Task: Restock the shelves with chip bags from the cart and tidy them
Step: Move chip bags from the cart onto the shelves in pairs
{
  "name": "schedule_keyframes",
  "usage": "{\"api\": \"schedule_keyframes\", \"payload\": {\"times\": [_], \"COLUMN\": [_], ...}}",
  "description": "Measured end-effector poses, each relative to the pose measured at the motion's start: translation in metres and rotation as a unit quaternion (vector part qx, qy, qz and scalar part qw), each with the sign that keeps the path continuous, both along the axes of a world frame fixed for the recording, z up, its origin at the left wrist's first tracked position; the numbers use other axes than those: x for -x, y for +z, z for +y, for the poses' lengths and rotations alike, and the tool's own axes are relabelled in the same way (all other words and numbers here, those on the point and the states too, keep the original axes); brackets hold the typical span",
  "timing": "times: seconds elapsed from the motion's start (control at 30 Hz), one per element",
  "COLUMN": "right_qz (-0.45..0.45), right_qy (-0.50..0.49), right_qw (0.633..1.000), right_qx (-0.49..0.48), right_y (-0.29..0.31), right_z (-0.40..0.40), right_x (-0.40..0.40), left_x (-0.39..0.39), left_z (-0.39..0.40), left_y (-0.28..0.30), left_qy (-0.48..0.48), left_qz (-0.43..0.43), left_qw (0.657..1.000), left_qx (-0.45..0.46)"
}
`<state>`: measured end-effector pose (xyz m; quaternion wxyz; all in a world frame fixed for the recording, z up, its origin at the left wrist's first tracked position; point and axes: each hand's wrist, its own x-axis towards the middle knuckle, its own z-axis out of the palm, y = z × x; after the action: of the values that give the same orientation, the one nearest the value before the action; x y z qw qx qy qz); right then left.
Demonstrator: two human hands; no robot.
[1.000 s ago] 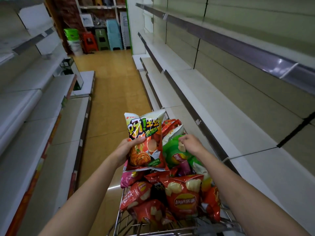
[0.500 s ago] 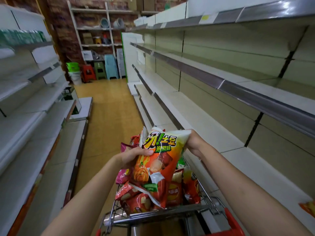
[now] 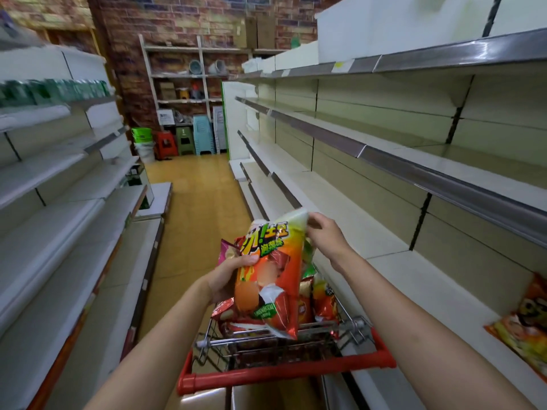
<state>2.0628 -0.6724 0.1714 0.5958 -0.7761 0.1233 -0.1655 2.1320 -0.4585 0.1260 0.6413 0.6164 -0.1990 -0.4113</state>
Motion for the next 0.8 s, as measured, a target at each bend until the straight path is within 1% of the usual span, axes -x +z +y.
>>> {"api": "schedule_keyframes", "payload": {"times": [0.07, 0.1, 0.13, 0.2, 0.27, 0.33, 0.4, 0.53, 0.57, 0.6, 0.73, 0.8], "right_qz": [0.019, 0.034, 0.049, 0.081, 0.09, 0.077, 0.055, 0.01, 0.014, 0.023, 0.014, 0.013], "right_qy": [-0.003, -0.002, 0.006, 0.047, 0.079, 0.101, 0.098, 0.013, -0.015, -0.038, -0.096, -0.117], "right_qw": [0.999, 0.999, 0.999, 0.995, 0.991, 0.987, 0.986, 0.993, 0.994, 0.994, 0.992, 0.991], "right_qx": [0.032, 0.032, 0.021, -0.017, -0.066, -0.103, -0.122, -0.118, -0.108, -0.099, -0.075, -0.057], "right_y": [0.0, 0.0, 0.0, 0.0, 0.0, 0.001, 0.002, 0.001, 0.0, -0.001, -0.007, -0.01], "right_z": [0.006, 0.009, 0.012, 0.018, 0.022, 0.027, 0.033, 0.043, 0.045, 0.047, 0.051, 0.053], "right_x": [0.005, 0.007, 0.01, 0.015, 0.017, 0.019, 0.017, 0.006, 0.004, 0.003, 0.004, 0.006], "left_x": [0.002, 0.002, 0.002, 0.006, 0.01, 0.012, 0.011, -0.003, -0.008, -0.014, -0.031, -0.036], "left_z": [0.007, 0.01, 0.012, 0.011, 0.007, 0.005, 0.005, 0.023, 0.03, 0.037, 0.056, 0.061], "left_y": [0.002, 0.005, 0.008, 0.018, 0.027, 0.033, 0.036, 0.037, 0.037, 0.037, 0.034, 0.033], "left_qy": [0.028, 0.04, 0.047, 0.047, 0.038, 0.03, 0.033, 0.047, 0.05, 0.052, 0.05, 0.043], "left_qz": [0.038, 0.062, 0.08, 0.086, 0.093, 0.099, 0.094, 0.094, 0.088, 0.078, 0.035, -0.003], "left_qw": [0.997, 0.993, 0.987, 0.98, 0.972, 0.967, 0.969, 0.971, 0.973, 0.977, 0.992, 0.998], "left_qx": [0.062, 0.097, 0.13, 0.175, 0.214, 0.233, 0.225, 0.215, 0.206, 0.192, 0.114, 0.051]}}
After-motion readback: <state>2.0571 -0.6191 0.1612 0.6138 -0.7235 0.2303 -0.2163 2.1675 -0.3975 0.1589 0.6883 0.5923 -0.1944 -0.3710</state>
